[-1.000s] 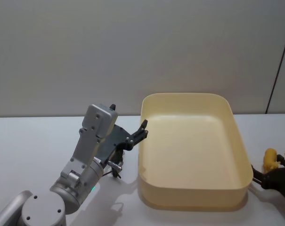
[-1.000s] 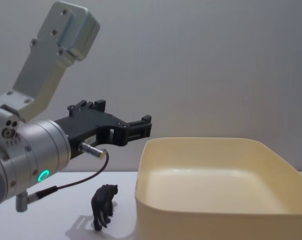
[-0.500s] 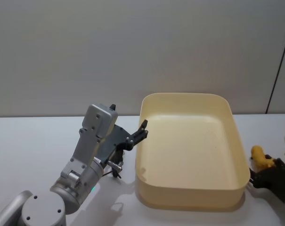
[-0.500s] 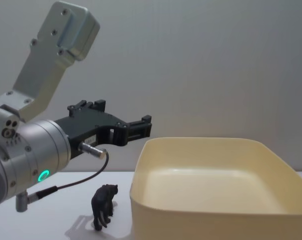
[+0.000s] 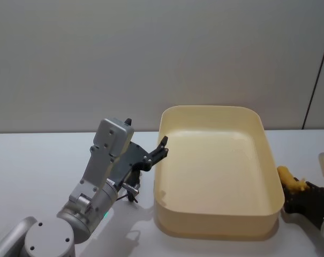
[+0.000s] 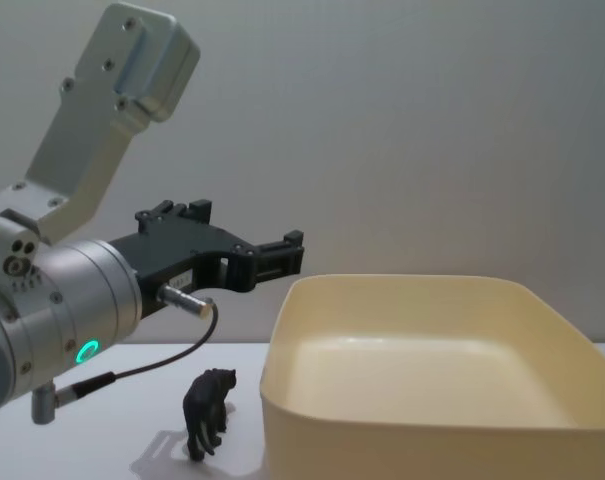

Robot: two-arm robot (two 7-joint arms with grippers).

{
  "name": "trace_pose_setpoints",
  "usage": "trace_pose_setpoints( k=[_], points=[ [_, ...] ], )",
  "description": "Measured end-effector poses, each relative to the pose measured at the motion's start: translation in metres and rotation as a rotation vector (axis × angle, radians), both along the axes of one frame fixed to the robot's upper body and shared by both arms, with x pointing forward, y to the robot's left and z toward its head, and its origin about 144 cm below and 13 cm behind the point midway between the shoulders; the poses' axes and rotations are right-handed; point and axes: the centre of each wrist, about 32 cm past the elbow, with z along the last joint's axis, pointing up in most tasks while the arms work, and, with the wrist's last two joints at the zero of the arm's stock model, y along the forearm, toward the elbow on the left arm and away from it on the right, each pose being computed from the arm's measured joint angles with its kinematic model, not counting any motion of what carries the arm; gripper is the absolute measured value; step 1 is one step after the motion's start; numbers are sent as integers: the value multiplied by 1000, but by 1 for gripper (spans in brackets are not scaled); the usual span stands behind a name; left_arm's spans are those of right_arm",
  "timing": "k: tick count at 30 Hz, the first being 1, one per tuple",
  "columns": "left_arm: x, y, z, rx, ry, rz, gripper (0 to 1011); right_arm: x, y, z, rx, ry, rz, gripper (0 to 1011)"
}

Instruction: Pick up the toy alternately with two hands and place it into the central storage box.

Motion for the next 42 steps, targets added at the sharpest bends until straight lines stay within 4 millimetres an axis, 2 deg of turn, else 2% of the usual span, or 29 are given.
trace_pose_setpoints(
  k=[8,17,27,31,38,41,42],
  points=[
    [0,0,0,0,0,0,1001,-2,0,1,-11,-20,-6,331],
    [0,0,0,0,0,0,1001,-8,1,14,-31,-110,-3,331],
    [0,0,0,0,0,0,1001,-11,6,45,-25,-230,64,331],
    [0,0,0,0,0,0,1001,-8,11,61,-9,-272,113,331],
    [0,0,0,0,0,0,1001,0,20,77,15,-273,175,334],
    [0,0,0,0,0,0,1001,5,24,82,25,-260,195,369],
    [0,0,0,0,0,0,1001,6,25,83,27,-256,200,427]
  ],
)
